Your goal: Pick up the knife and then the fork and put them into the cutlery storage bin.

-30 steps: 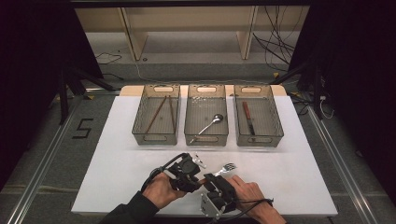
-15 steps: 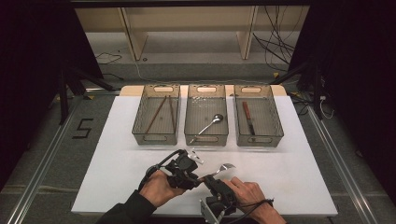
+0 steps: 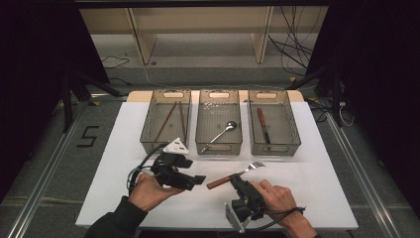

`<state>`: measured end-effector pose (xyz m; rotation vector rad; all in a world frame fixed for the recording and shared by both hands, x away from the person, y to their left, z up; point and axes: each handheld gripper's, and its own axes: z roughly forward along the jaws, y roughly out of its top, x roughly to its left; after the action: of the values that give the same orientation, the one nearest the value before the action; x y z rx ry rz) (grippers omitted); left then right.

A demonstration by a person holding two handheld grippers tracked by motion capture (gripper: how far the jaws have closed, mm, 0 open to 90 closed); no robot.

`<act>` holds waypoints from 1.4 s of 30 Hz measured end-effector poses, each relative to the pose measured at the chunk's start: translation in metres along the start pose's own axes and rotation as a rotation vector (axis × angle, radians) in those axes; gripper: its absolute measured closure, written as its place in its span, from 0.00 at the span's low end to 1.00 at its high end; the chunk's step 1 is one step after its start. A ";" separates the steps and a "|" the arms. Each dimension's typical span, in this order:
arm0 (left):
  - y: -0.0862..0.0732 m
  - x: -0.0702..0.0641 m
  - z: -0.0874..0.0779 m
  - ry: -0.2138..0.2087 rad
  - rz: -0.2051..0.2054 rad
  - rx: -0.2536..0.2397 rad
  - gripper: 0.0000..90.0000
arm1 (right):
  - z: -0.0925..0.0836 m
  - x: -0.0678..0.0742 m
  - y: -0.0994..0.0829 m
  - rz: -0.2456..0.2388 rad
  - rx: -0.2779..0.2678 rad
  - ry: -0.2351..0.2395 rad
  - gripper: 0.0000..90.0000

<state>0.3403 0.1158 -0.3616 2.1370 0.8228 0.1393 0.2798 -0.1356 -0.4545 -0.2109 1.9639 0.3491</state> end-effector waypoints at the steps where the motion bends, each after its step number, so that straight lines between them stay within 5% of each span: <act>1: 0.000 0.002 -0.007 -0.002 -0.008 -0.023 0.31 | -0.002 -0.006 -0.006 0.041 0.021 -0.005 0.90; 4: -0.003 0.006 -0.022 0.021 0.007 -0.057 0.29 | -0.004 -0.033 -0.028 0.117 0.045 -0.029 0.90; 7: -0.009 0.008 -0.030 0.054 0.013 -0.100 0.27 | -0.005 -0.070 -0.055 0.325 0.072 -0.037 0.90; 12: -0.019 0.013 -0.030 0.083 0.021 -0.133 0.25 | -0.003 -0.118 -0.088 0.592 0.068 -0.005 0.90; 19: -0.031 0.018 -0.025 0.115 0.013 -0.156 0.24 | 0.011 -0.175 -0.141 1.086 0.007 0.148 0.90; 25: -0.043 0.019 -0.022 0.110 0.020 -0.189 0.22 | 0.036 -0.200 -0.184 1.408 -0.004 0.282 0.90; 33: -0.059 0.020 -0.018 0.120 0.021 -0.234 0.19 | 0.076 -0.211 -0.230 1.692 0.040 0.388 0.90; 38: -0.062 0.021 -0.015 0.122 0.020 -0.227 0.18 | 0.101 -0.200 -0.244 1.785 0.118 0.432 0.90; 42: -0.063 0.021 -0.013 0.130 0.024 -0.214 0.18 | 0.116 -0.185 -0.241 1.789 0.172 0.467 0.90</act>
<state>0.3201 0.1657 -0.4031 1.9521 0.8187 0.3656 0.5286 -0.3251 -0.3646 1.8096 2.0772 1.2917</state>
